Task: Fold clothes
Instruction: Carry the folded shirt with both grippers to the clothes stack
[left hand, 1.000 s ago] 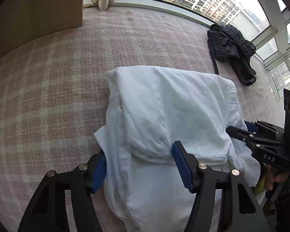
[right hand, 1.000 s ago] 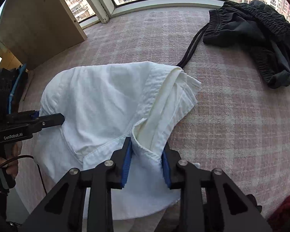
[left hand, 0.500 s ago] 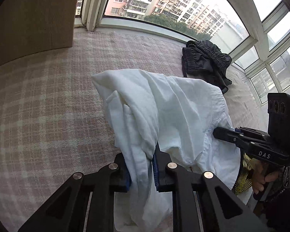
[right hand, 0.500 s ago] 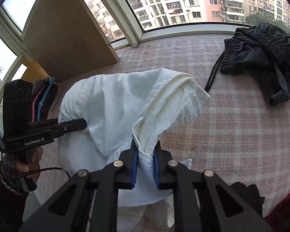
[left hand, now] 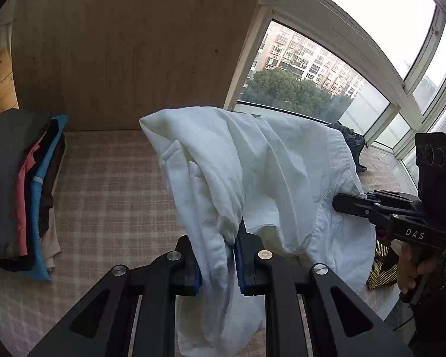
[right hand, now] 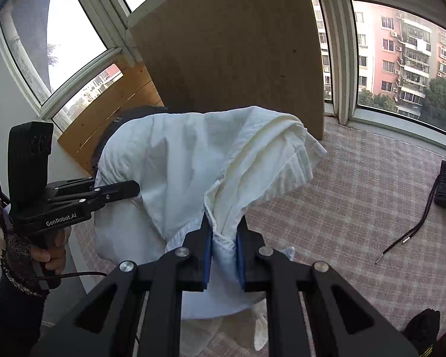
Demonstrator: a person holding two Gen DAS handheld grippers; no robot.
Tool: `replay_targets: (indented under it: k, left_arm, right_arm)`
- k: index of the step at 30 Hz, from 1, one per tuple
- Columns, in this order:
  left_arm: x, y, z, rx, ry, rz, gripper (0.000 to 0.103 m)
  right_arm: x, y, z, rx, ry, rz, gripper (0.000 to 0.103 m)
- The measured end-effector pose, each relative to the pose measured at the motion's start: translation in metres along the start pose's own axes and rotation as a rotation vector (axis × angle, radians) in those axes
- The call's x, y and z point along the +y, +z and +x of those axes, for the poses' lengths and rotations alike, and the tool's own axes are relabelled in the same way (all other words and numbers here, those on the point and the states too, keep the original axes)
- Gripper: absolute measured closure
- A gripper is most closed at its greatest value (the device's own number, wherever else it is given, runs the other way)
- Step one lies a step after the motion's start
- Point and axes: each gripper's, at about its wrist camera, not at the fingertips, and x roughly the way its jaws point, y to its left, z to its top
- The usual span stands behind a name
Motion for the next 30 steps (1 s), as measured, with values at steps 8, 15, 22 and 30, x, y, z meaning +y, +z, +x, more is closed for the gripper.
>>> replay_targets:
  k: [8, 15, 22, 30]
  left_arm:
    - [0.147, 0.011, -0.112, -0.05, 0.169, 0.064, 0.087]
    - [0.268, 0.044, -0.15, -0.045, 0.28, 0.061, 0.087]
    - [0.344, 0.069, -0.112, -0.015, 0.275, 0.029, 0.087]
    - [0.393, 0.067, -0.044, 0.066, 0.272, -0.009, 0.072]
  right_arm:
    - [0.153, 0.069, 0.098, -0.025, 0.072, -0.039, 0.09]
    - [0.215, 0.122, 0.191, 0.005, 0.083, 0.013, 0.09]
    - [0.21, 0.14, 0.264, 0.068, 0.033, 0.058, 0.09]
    - [0.172, 0.132, 0.297, 0.114, 0.039, 0.085, 0.087]
